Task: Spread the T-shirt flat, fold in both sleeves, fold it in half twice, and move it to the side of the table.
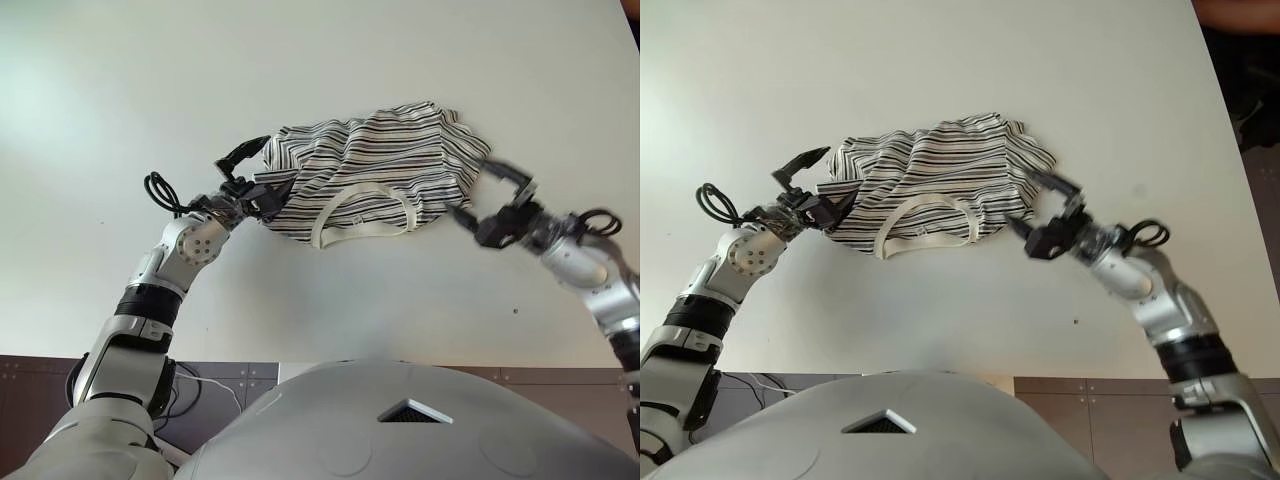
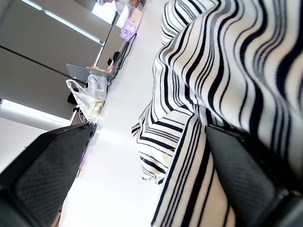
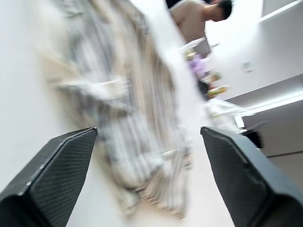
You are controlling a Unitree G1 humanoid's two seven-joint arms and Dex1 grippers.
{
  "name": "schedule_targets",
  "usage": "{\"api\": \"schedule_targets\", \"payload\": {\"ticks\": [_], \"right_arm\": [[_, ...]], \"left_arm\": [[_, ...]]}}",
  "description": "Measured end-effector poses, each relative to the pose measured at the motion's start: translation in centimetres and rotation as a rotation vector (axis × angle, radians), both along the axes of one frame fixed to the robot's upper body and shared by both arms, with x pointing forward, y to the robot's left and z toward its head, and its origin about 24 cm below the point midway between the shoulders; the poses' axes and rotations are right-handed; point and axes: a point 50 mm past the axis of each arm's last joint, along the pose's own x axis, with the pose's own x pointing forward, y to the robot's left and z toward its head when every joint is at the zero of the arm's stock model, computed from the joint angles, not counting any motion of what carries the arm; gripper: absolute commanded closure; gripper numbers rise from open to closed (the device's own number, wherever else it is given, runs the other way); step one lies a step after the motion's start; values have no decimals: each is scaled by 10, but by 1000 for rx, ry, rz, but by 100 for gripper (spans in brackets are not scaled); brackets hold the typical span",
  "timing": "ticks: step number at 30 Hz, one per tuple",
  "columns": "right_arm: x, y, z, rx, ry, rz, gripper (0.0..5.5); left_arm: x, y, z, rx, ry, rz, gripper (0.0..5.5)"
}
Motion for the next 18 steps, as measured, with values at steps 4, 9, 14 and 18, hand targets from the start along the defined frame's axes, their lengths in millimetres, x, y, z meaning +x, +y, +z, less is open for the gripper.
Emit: {"api": "schedule_targets", "payload": {"ticks": [4, 9, 14, 18], "right_arm": [[21, -6, -2, -136, -33, -30, 147], [44, 6, -3, -185, -63, -27, 147], [67, 6, -2, -231, -90, -86, 147], [67, 7, -6, -224, -79, -92, 147]], "left_arm": [[13, 6, 46, -112, -235, 108, 103], [-5, -26, 54, -178, -253, -49, 103], [-44, -66, -2, -25, 67, -348, 103], [-30, -58, -15, 64, 93, -271, 103]]}}
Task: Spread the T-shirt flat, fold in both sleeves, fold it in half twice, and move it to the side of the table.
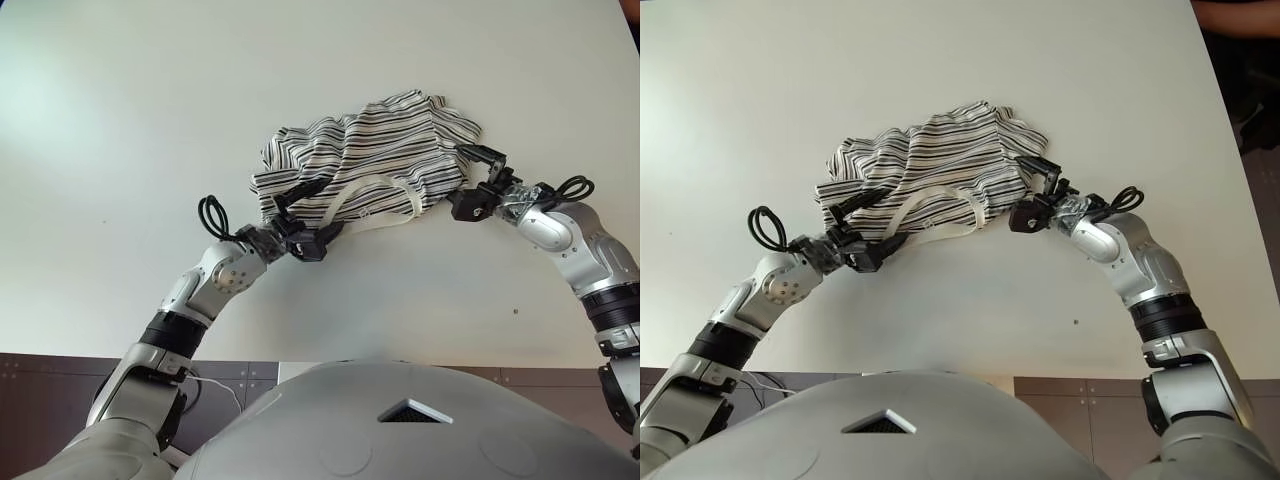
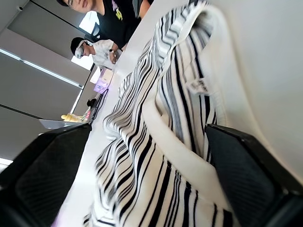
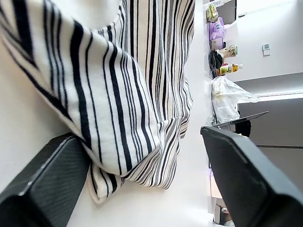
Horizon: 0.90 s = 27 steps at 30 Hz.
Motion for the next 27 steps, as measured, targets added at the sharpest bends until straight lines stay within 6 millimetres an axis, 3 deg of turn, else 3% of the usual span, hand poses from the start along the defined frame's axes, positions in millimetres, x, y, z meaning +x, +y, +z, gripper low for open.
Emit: {"api": "schedule_targets", "payload": {"ticks": [2, 5, 10, 14, 16, 19, 21, 23, 27], "right_arm": [[5, -1, -1, 25, -4, -31, 147], [27, -18, -5, 121, -30, -236, 147], [64, -29, 9, 395, -67, -457, 147], [72, -30, 8, 493, -45, -521, 147], [73, -35, 8, 516, -51, -548, 152], [68, -30, 11, 471, -64, -433, 152], [57, -26, 7, 334, -62, -308, 152], [43, -38, 5, 171, -47, -223, 152], [24, -43, 24, 20, -29, -36, 152]], "left_arm": [[5, 5, -2, 2, -10, 52, 103], [10, 12, -4, -2, -25, 115, 103], [7, 16, -5, -43, 0, 138, 103], [-2, 24, -6, -92, 38, 147, 103], [-4, 28, -6, -101, 45, 159, 142], [-8, 37, -8, -99, 58, 187, 142], [-9, 40, -7, -94, 59, 193, 142], [-9, 41, -7, -97, 57, 194, 142], [-15, 43, -6, -124, 55, 193, 142]]}}
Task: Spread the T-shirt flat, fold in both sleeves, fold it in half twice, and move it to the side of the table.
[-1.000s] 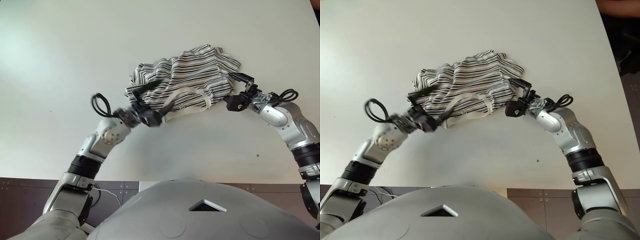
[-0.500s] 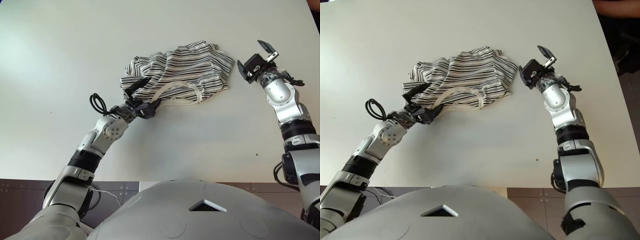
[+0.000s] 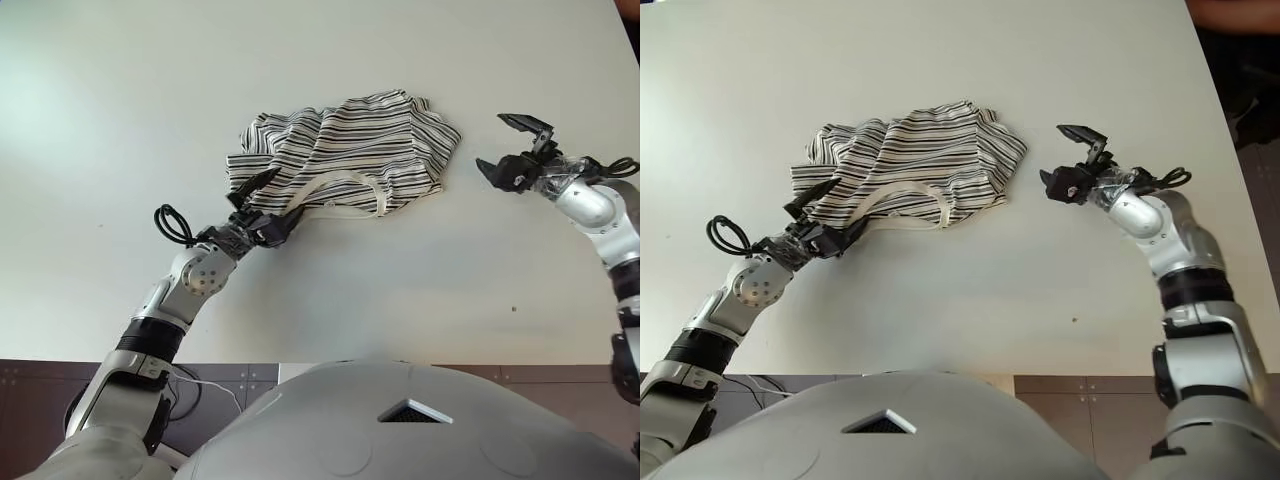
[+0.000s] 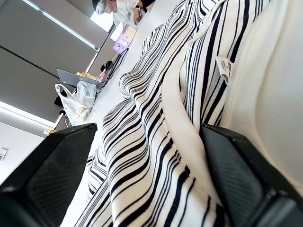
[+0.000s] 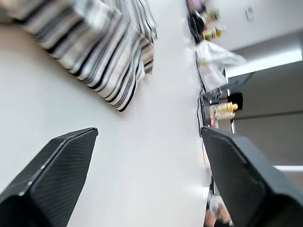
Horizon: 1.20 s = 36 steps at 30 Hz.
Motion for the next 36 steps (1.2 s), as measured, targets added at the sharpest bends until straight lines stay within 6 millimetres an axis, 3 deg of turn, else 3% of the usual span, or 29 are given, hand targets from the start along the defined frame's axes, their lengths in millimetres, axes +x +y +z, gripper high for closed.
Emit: {"api": "schedule_targets", "payload": {"ticks": [3, 5, 9, 14, 18, 20, 23, 28, 31, 34, 36], "right_arm": [[-14, 20, 6, -11, 33, 147, 152], [-30, 42, 8, 67, 68, 256, 152], [-52, 63, 3, 140, 145, 356, 152], [-51, 70, -14, 116, 210, 345, 152], [-42, 82, -19, 109, 173, 346, 152], [-39, 90, -16, 151, 153, 354, 152], [-37, 100, 7, 296, 92, 390, 152], [-32, 91, 42, 430, 57, 409, 152], [-4, 91, 58, 481, -45, 296, 152], [13, 90, 44, 383, -87, 170, 152], [14, 86, 18, 278, -40, 112, 152]], "left_arm": [[-15, -10, 8, -148, 0, -42, 142], [-19, -21, 28, -319, -51, -88, 142], [-26, -19, 45, -429, -45, -123, 142], [-30, 30, 56, -286, -39, 32, 142], [-35, 74, 44, 81, 19, 177, 142], [-30, 87, 44, 159, -1, 241, 142], [-4, 77, 57, 114, -134, 262, 142], [23, 60, 73, 26, -252, 257, 142], [43, 42, 76, 33, -273, 190, 142], [57, 21, 60, 133, -190, 65, 142], [59, 17, 48, 194, -135, 30, 142]]}}
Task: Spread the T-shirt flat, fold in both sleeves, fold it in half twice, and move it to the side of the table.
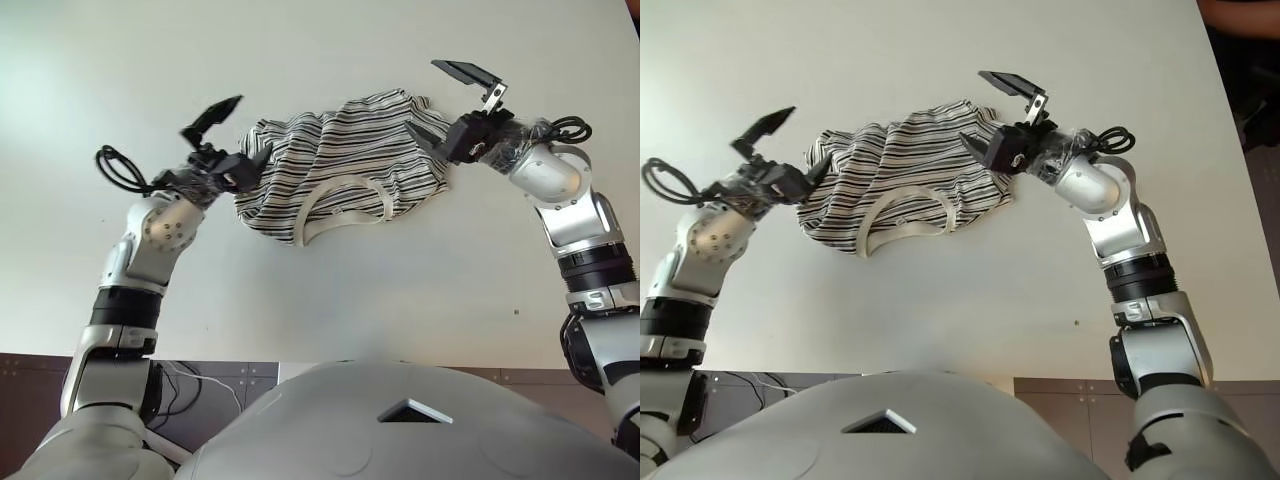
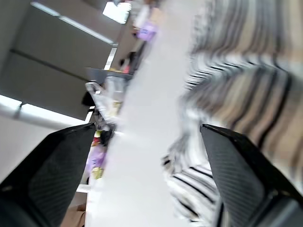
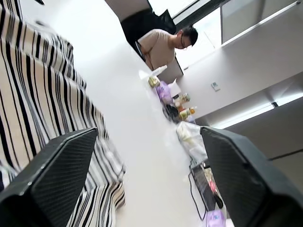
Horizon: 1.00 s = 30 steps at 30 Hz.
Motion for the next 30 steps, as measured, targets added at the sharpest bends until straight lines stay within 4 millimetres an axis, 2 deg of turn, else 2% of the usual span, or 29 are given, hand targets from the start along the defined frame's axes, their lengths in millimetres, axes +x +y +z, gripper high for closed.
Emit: {"api": "schedule_targets", "payload": {"ticks": [2, 4, 7, 10, 13, 17, 21, 24, 26, 28, 30], "right_arm": [[-4, 1, -25, -78, 52, -8, 152], [-9, 3, -41, -117, 78, -5, 152], [-9, 2, -46, -117, 61, -31, 152], [-9, -2, -49, -149, 54, -37, 152], [-14, -21, -48, -193, 55, -66, 152], [-43, -49, -47, -224, 77, -116, 152], [-76, -58, -46, -200, 121, -164, 152], [-83, -58, -39, -140, 125, -215, 152], [-86, -55, -27, 13, 97, -281, 152], [-84, -55, 13, 197, -41, -292, 152], [-95, -56, 38, 271, -90, -259, 152]], "left_arm": [[0, 3, -4, 47, 16, 6, 142], [-1, 9, -8, 87, 37, 10, 142], [-5, 4, -16, 135, 79, -46, 142], [-2, 14, -16, 199, 75, 0, 142], [-6, 24, -12, 194, 59, 64, 142], [-25, 36, -24, 187, 99, 159, 142], [-43, 35, -22, 136, 109, 213, 142], [-51, 33, -16, 103, 97, 241, 142], [-54, 34, -10, 74, 66, 268, 142], [-52, 35, 10, 6, -34, 289, 142], [-58, 28, 33, -80, -117, 211, 142]]}}
